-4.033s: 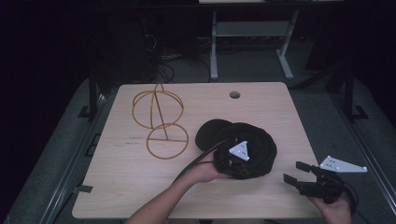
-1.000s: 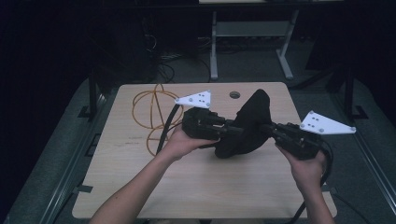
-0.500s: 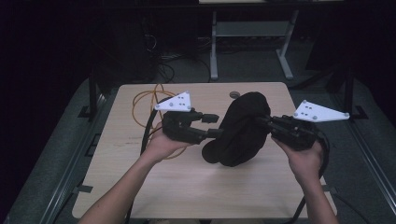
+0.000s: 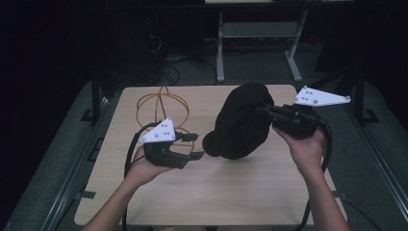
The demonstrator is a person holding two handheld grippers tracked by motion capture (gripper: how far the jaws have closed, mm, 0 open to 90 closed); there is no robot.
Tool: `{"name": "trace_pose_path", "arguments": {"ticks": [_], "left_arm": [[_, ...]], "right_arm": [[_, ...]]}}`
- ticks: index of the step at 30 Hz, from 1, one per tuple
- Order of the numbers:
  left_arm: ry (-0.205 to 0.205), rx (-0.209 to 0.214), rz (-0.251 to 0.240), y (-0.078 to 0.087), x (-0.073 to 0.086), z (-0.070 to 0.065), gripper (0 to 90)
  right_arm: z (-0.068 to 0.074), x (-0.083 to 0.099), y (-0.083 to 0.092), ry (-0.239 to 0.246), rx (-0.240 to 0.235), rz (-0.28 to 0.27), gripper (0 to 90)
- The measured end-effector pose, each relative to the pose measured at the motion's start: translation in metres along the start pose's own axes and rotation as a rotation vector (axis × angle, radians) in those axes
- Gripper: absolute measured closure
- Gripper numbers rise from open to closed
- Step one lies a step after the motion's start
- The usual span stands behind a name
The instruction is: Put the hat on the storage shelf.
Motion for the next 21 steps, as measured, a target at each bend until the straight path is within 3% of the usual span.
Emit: {"name": "trace_pose_path", "arguments": {"ticks": [11, 17, 21], "left_arm": [[0.041, -0.016, 0.054, 0.003, 0.052, -0.008, 41.7], [0.055, -0.007, 0.063, 0.0, 0.07, -0.009, 41.6], [0.087, 0.006, 0.075, -0.006, 0.085, -0.01, 41.6]], "right_arm": [[0.005, -0.02, -0.018, 0.014, 0.0, -0.099, 86.7], [0.01, -0.029, -0.029, 0.023, -0.011, -0.102, 86.8], [0.015, -0.037, -0.037, 0.033, -0.032, -0.096, 86.9]]}}
Point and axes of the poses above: each handheld gripper's, and its own axes: y roughly backward along the jaws, x roughly out of its underside, z roughly to its left, the point moved 2 cm from there along -y, roughly forward along the jaws, and after that the axes turned 5 degrees about z, right-handed, at the moved point
